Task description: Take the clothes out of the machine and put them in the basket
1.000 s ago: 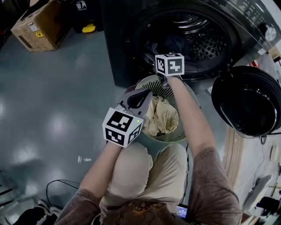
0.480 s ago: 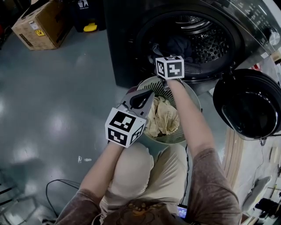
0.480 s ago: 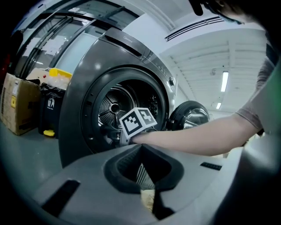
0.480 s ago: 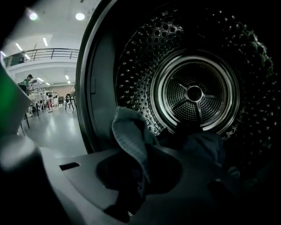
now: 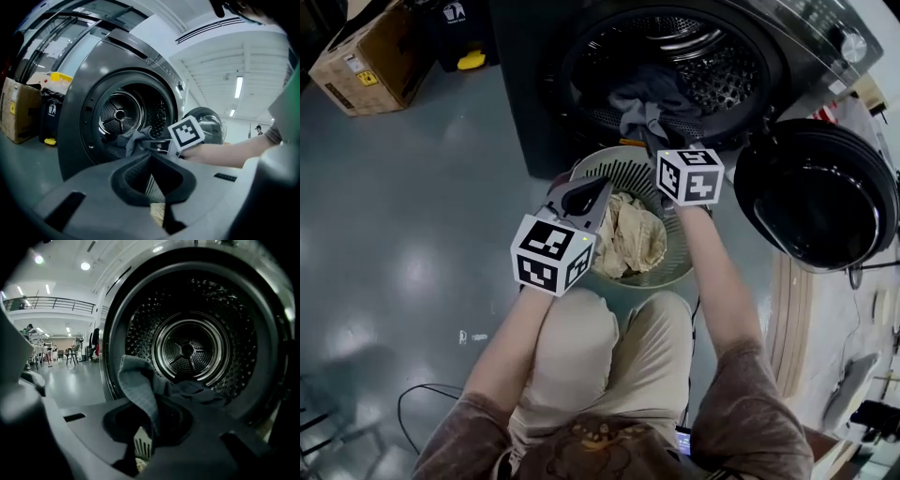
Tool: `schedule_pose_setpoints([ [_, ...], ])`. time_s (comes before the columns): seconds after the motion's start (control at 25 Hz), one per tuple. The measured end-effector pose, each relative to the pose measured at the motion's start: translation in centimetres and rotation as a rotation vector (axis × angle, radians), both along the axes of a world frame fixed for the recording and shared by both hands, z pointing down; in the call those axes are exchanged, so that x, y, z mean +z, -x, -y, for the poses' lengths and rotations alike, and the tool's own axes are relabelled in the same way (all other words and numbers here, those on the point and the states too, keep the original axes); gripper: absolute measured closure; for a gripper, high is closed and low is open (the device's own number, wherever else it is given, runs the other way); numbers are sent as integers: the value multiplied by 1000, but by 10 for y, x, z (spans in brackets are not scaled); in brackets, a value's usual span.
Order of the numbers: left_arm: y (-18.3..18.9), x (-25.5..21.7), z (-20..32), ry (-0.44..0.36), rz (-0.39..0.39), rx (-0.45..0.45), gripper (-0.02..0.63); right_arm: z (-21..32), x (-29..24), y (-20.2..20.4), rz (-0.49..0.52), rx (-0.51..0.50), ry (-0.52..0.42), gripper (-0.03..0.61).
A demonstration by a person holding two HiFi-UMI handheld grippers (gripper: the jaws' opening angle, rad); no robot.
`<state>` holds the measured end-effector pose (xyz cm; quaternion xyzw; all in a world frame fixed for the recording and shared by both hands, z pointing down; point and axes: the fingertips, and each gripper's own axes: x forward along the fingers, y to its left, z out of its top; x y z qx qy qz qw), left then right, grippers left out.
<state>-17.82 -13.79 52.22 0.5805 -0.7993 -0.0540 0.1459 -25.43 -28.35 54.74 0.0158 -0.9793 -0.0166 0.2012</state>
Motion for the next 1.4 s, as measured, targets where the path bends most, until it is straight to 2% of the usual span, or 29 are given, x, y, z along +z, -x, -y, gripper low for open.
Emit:
schedule_pose_setpoints([
  [0.24, -10, -3, 4, 10, 21, 12, 607, -3, -16, -79, 25, 32, 9, 537],
  [0.48, -22, -4, 20, 9, 29, 34, 607, -21, -23, -139, 24, 23, 9, 538],
  [0.8, -30, -1, 30, 11, 33, 37, 607, -57, -10, -184, -12, -19, 83, 544],
  [0.96, -30, -1, 31, 12, 32, 39, 607, -64, 5, -192, -26, -18, 100, 534],
  [1.0, -29, -1, 30, 11, 30, 36, 607, -62, 8, -191, -30, -13, 110, 516],
  [1.08, -29, -1, 29, 8, 24, 34, 607, -59, 10, -188, -37, -7, 119, 396],
  [1.16, -28, -2, 28, 3, 16, 32, 607, -55, 7, -182, -28, -6, 112, 324],
  [1.24, -27, -1, 27, -1, 5, 30, 607, -49, 5, -170, -15, -5, 107, 310],
  [1.4, -26, -2, 26, -4, 6, 31, 607, -26, 2, -130, 11, 21, 105, 237],
])
